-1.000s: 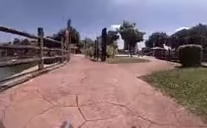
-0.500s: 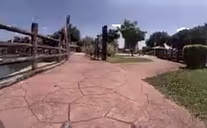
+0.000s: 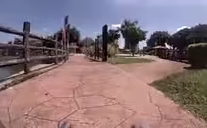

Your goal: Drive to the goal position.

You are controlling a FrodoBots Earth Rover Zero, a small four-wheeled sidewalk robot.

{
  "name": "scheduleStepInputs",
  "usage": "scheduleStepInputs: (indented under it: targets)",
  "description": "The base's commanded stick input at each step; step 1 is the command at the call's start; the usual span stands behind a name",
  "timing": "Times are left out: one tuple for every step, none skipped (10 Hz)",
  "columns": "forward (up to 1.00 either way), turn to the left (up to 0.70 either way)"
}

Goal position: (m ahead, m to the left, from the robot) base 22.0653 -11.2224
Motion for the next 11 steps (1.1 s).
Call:
scheduleStepInputs:
  targets:
    - [0.7,0.0]
    - [0.7,0.0]
    - [0.7,0.0]
    - [0.7,0.0]
    - [0.7,0.0]
    - [0.7,0.0]
    - [0.7,0.0]
    - [0.7,0.0]
    - [0.44,-0.26]
    - [0.09,-0.61]
    - [0.0,-0.7]
